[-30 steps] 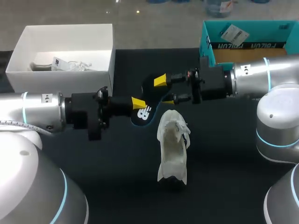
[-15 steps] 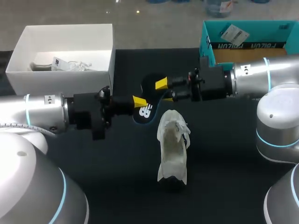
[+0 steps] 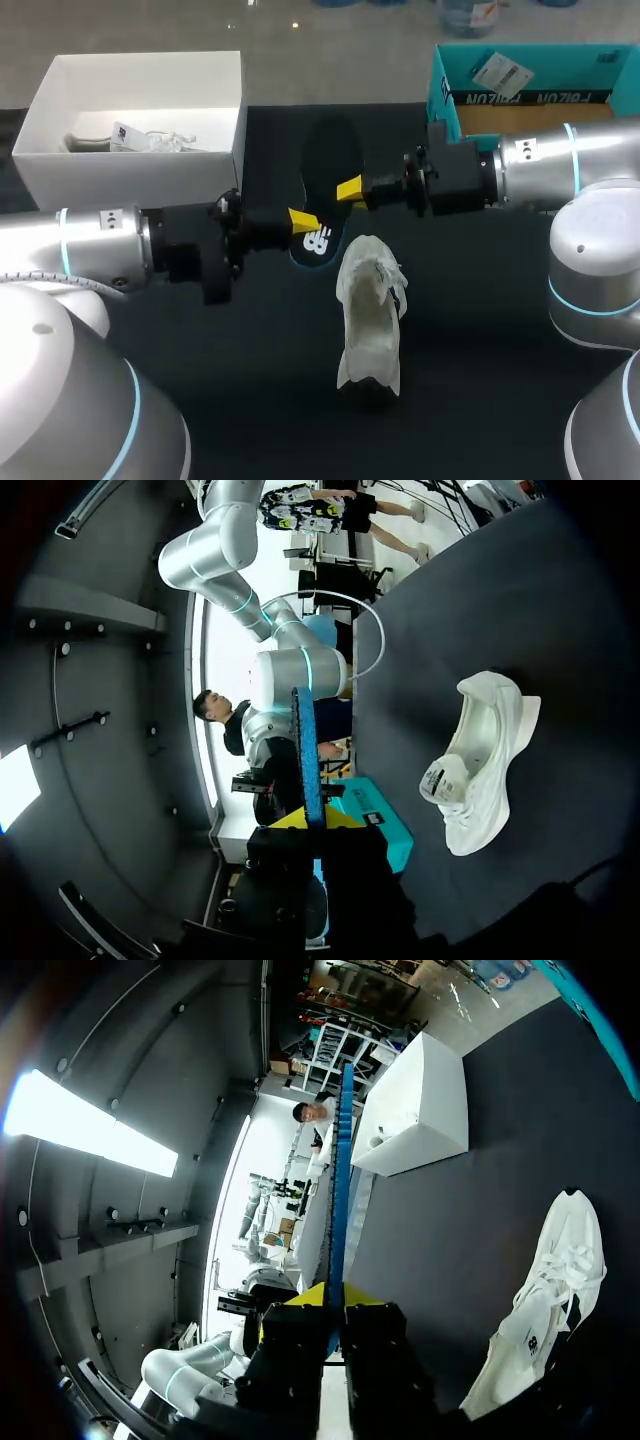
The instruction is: Take the shoe out of the shoebox, open the shoe tongue, remove and reinsert the insole, then place the shoe into the shoebox
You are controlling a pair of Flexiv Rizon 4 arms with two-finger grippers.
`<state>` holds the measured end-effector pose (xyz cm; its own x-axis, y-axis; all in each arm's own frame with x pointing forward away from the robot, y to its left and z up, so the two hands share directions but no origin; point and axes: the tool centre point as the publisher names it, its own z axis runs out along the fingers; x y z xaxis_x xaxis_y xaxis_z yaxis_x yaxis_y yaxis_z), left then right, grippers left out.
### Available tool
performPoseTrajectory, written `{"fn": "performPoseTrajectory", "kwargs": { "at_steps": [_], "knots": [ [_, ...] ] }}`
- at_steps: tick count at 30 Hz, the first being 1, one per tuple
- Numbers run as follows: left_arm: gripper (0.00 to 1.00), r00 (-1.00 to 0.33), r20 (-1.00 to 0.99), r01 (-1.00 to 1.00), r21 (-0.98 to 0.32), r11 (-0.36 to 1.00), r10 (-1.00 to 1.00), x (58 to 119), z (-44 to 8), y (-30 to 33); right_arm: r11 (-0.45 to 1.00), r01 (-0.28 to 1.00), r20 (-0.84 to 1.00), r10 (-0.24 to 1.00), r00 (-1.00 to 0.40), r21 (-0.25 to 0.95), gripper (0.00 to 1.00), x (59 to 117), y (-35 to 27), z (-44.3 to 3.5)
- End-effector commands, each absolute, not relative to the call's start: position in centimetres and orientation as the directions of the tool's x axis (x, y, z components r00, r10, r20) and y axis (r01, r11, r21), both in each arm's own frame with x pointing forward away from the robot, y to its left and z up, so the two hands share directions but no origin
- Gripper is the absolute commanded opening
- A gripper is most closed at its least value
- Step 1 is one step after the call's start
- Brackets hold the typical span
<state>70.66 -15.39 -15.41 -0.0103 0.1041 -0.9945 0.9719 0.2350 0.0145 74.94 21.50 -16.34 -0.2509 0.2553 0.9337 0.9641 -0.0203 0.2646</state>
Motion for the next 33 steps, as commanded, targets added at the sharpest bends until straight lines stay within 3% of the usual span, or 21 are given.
{"fn": "performPoseTrajectory", "kwargs": {
  "at_steps": [1,2,11,18,24,33],
  "knots": [
    [0.96,-0.022,-0.993,0.973,0.006,0.231,0.116,70.6,-15.6,-15.5,-0.023,0.964,0.933,0.259,-0.25,0.265,0.0,74.9,21.7,-16.4],
    [1.0,-0.021,-0.993,0.975,0.005,0.222,0.113,70.7,-15.6,-15.1,-0.023,0.964,0.933,0.259,-0.25,0.265,0.0,74.9,21.7,-16.4],
    [1.0,-0.008,-0.992,0.964,0.026,0.266,0.125,73.6,-14.6,-10.8,-0.023,0.964,0.933,0.259,-0.25,0.265,0.0,74.9,21.7,-16.4],
    [1.0,0.034,-0.98,0.973,0.078,0.219,0.197,76.7,-13.3,-7.3,-0.023,0.964,0.933,0.259,-0.25,0.265,0.0,74.9,21.7,-16.4],
    [1.0,0.035,-0.964,0.989,0.072,0.133,0.264,78.7,-12.7,-5.1,-0.023,0.964,0.933,0.259,-0.25,0.265,0.0,74.9,21.7,-16.4],
    [1.0,0.144,-0.805,0.987,0.158,-0.026,0.576,78.6,-11.4,-4.2,-0.023,0.964,0.933,0.259,-0.25,0.265,0.0,74.9,21.7,-16.4]
  ]
}}
